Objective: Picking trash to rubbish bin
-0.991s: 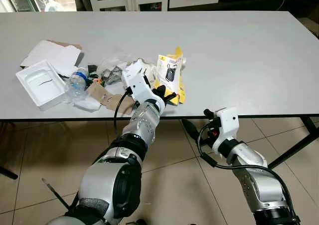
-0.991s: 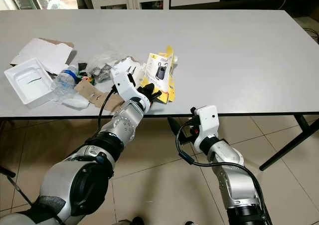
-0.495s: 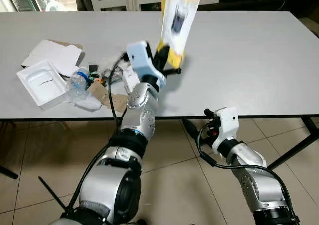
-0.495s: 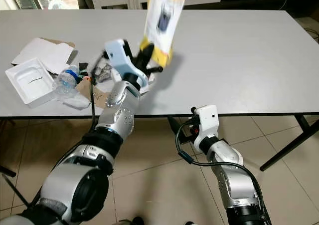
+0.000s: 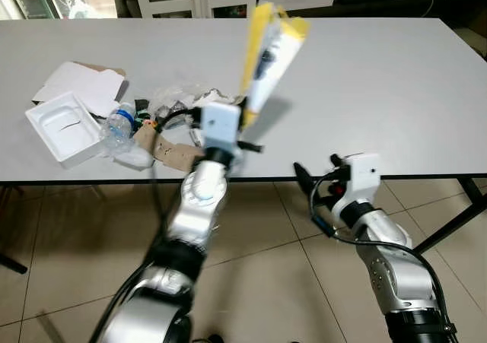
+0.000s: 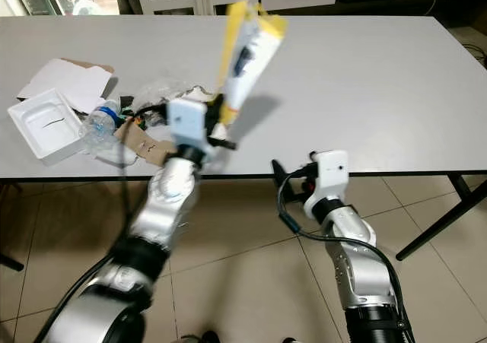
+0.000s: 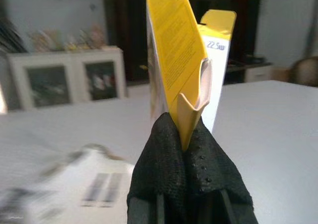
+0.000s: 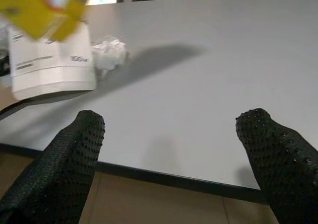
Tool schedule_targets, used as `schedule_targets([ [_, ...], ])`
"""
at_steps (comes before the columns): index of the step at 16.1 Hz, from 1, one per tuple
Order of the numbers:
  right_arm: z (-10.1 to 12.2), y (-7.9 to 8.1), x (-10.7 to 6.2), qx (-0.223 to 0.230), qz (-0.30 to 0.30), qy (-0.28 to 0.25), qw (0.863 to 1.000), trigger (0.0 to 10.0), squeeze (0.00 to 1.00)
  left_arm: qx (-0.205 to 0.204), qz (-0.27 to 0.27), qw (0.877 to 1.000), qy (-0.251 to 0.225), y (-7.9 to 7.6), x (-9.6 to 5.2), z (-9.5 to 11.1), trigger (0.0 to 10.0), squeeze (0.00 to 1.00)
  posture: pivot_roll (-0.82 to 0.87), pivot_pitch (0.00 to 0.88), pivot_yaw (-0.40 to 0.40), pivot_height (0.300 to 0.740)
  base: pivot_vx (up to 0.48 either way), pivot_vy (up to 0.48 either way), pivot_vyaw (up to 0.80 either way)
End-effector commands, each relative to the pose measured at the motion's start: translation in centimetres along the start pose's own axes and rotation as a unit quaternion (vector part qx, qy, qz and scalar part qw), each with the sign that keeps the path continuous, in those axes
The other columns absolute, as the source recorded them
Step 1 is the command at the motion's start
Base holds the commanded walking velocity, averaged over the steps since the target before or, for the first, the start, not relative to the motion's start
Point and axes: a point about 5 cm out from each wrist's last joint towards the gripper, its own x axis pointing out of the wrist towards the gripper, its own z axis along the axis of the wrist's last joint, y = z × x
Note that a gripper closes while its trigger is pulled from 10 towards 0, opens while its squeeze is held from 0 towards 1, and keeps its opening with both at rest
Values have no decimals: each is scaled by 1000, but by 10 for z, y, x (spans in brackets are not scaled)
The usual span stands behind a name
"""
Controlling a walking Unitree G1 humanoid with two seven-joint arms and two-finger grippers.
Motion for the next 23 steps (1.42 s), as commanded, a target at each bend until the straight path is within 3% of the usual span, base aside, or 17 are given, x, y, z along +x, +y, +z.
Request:
schedule_targets([
  [1, 3, -4, 1, 7, -17, -15, 1000, 10000, 0, 14, 11, 1000, -18, 5, -2, 7, 10000, 0, -83, 156, 58, 740, 0, 0, 0],
  [4, 6, -7, 2, 6, -37, -25, 999, 10000, 0, 39, 31, 999, -18, 16, -10, 9, 10000, 0, -78, 151, 61, 740, 0, 0, 0],
  [7, 8, -13, 1, 8, -70, -37, 997, 10000, 0, 60, 49, 997, 27, 26, -35, -10, 10000, 0, -81, 149, 62, 740, 0, 0, 0],
  [9, 11, -16, 0, 7, -83, -47, 995, 10000, 0, 66, 65, 995, 36, 34, -45, -11, 10000, 0, -76, 149, 60, 740, 0, 0, 0],
  [15, 13, -19, 2, 0, -88, -50, 995, 10000, 0, 97, 88, 991, 38, 55, -48, -2, 10000, 0, -66, 139, 61, 740, 0, 0, 0],
  [20, 11, -20, 0, -13, -46, -34, 998, 10000, 0, 102, 83, 990, 50, 53, -53, -6, 10000, 0, -67, 135, 58, 740, 0, 0, 0],
  [23, 12, -26, 1, -15, -81, -40, 996, 10000, 0, 90, 85, 991, 55, 49, -52, -7, 10000, 0, -72, 123, 60, 740, 0, 0, 0],
])
